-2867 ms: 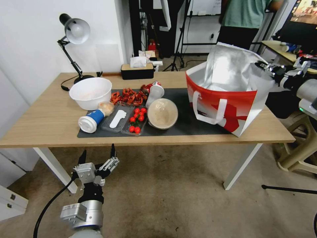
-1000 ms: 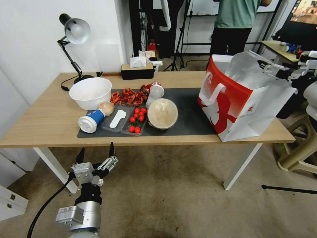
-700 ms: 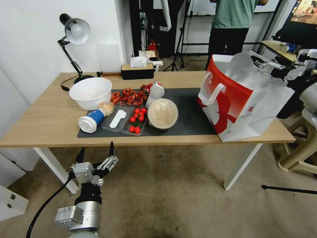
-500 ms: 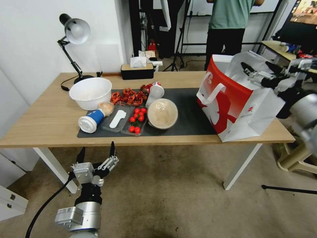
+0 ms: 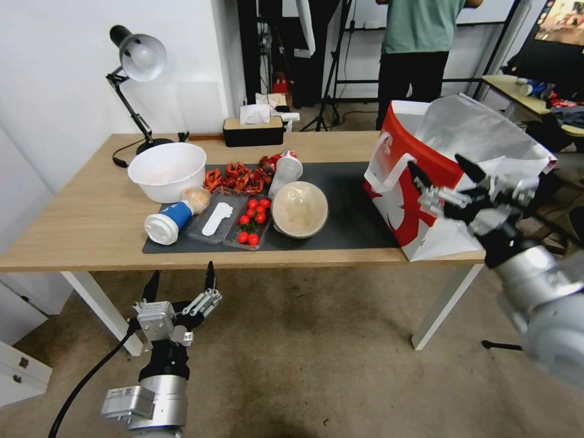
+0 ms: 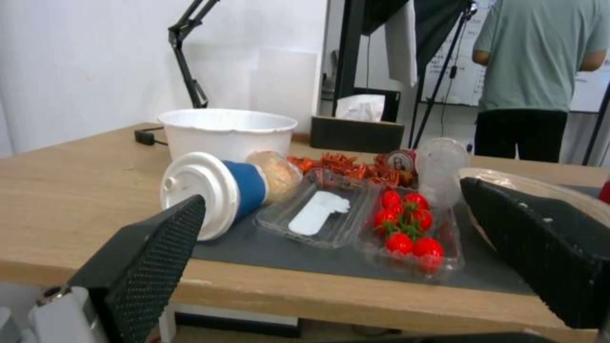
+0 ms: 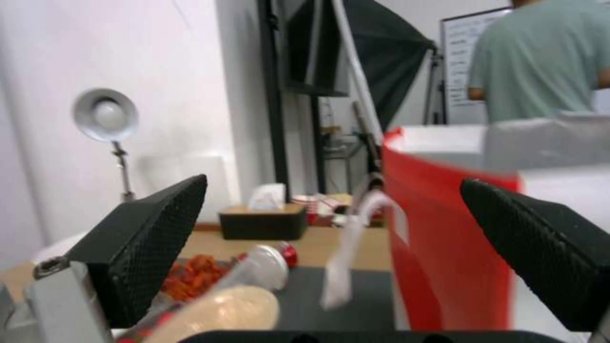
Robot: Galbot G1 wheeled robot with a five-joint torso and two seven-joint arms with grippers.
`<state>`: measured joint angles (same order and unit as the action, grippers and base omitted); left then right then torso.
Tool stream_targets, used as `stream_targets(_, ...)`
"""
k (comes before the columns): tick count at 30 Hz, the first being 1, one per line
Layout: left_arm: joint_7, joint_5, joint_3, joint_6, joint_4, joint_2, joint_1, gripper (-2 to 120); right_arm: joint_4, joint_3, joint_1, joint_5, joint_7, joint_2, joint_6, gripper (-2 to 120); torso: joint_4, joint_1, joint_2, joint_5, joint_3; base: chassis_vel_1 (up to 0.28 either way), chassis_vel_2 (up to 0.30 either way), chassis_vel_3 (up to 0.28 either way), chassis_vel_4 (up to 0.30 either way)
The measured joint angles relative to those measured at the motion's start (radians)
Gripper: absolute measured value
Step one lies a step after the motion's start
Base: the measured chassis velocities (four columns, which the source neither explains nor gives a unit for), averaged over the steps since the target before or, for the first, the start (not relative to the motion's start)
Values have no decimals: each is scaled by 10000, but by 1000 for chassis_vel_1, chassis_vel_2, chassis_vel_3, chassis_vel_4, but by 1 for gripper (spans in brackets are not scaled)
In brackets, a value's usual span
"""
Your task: Pick up the food delivery bag from the floor and place it on the table.
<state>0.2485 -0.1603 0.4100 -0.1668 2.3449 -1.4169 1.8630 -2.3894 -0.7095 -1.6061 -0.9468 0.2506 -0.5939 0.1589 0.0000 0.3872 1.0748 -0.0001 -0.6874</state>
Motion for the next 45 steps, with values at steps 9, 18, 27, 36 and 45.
stream_targets(9, -391, 36, -10, -74, -384, -100, -68, 100, 654, 1033, -1281, 2598, 303, -1426, 767, 100, -1, 0, 0, 1, -1, 0, 0, 0, 0)
stream_targets(18, -542, 24, 1, -119, -1083, -74, -357, 100, 2213, 2394, -1129, 4153, 138, -2679, 1624, 100, -1, 0, 0, 1, -1, 0, 0, 0, 0)
stream_targets(27, -565, -28, 29, -169, -1401, 44, -569, 100, 2829, 3041, -856, 4445, -22, -3381, 1868, 100, 0, 1, 0, 0, -1, 0, 0, 0, 0)
stream_targets(36, -636, -16, 6, -236, -1719, 132, -695, 100, 3053, 3215, -821, 4423, -218, -3655, 1952, 100, 1, 1, 0, 0, -1, 0, 0, 0, 0)
stream_targets(45, -582, 109, 13, -400, -1850, 140, -792, 100, 3164, 3300, -911, 4367, -403, -3888, 2011, 100, 0, 0, 0, 0, -1, 0, 0, 0, 0)
